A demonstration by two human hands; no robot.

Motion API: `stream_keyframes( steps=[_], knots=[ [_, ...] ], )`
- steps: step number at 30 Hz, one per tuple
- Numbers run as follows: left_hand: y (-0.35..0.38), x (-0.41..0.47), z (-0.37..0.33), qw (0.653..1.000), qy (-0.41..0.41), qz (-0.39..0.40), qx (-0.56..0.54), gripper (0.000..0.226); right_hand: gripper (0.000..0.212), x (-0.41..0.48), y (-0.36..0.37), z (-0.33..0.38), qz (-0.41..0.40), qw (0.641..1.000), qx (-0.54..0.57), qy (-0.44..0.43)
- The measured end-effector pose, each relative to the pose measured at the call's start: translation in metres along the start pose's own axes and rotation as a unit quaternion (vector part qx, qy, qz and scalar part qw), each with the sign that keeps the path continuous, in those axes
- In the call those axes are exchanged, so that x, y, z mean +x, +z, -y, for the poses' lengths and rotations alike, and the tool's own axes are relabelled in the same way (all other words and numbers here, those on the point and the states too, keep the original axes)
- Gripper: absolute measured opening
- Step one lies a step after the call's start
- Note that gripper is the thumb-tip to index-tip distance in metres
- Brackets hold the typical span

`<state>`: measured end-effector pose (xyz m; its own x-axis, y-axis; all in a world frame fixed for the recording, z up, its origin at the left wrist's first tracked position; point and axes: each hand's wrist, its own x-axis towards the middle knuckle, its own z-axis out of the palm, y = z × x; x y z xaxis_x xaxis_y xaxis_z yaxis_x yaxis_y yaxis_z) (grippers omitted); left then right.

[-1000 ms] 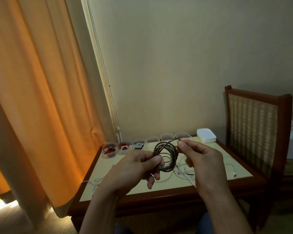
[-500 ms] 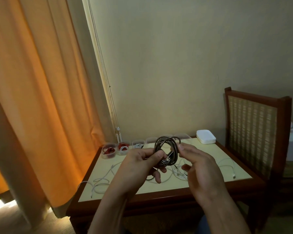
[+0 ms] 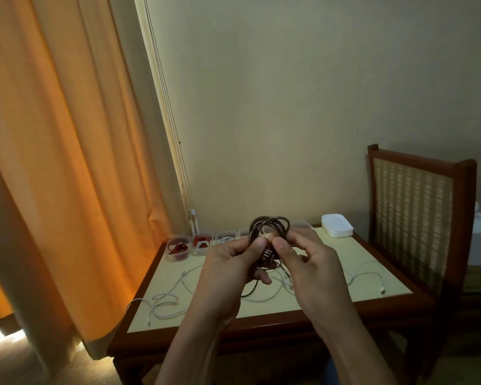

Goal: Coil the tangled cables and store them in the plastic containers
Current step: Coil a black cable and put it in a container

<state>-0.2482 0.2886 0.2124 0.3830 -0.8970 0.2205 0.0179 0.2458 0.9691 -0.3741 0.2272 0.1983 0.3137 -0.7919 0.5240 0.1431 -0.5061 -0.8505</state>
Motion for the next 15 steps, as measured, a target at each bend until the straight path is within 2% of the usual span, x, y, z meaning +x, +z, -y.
stream_keyframes(
  steps=[5, 8, 12, 15],
  knots=[
    [-0.007, 0.002, -0.008, 0.997, 0.002, 0.03, 0.072, 0.016, 0.019, 0.01, -0.008, -0.008, 0.038, 0.996, 0.016, 0.074],
    [-0.012, 0.005, -0.015, 0.996, 0.009, 0.037, 0.078, 0.016, 0.025, 0.011, -0.011, -0.012, 0.08, 0.989, 0.031, 0.116],
    [-0.016, 0.007, -0.018, 0.993, 0.025, 0.025, 0.112, 0.017, 0.028, 0.009, -0.01, -0.008, 0.122, 0.987, 0.035, 0.1],
    [-0.016, 0.008, -0.015, 0.989, 0.038, 0.015, 0.144, 0.018, 0.019, 0.011, -0.008, -0.006, 0.124, 0.989, -0.05, 0.06]
  ],
)
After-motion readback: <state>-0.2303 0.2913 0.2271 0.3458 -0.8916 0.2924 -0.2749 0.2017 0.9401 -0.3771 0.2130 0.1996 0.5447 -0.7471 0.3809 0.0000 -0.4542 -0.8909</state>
